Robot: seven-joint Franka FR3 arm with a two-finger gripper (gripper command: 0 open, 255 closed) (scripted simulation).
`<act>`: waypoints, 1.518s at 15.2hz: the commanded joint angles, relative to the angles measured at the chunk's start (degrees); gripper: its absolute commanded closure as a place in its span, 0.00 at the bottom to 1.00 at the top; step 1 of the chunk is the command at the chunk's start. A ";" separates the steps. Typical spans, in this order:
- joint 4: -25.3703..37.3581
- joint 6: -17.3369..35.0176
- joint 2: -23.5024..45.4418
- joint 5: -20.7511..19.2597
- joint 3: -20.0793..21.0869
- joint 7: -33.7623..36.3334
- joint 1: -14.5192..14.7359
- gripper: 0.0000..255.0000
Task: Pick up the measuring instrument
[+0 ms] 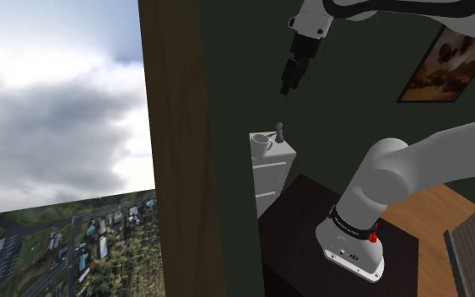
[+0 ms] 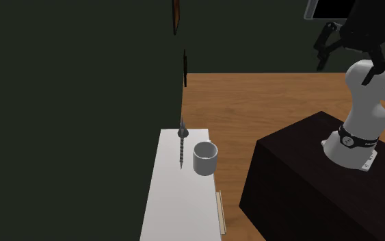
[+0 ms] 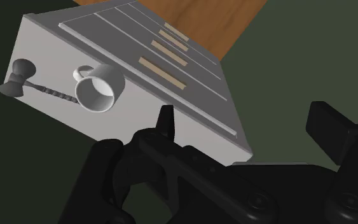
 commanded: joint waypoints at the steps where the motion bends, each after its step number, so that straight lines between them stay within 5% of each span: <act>1: 0.00 0.00 0.00 0.00 0.00 0.00 0.00 0.00; 12: -4.26 12.38 11.62 -8.67 -11.41 -20.47 -0.86 0.00; 23: 1.05 26.24 32.77 -11.72 -21.26 -40.60 -0.90 0.00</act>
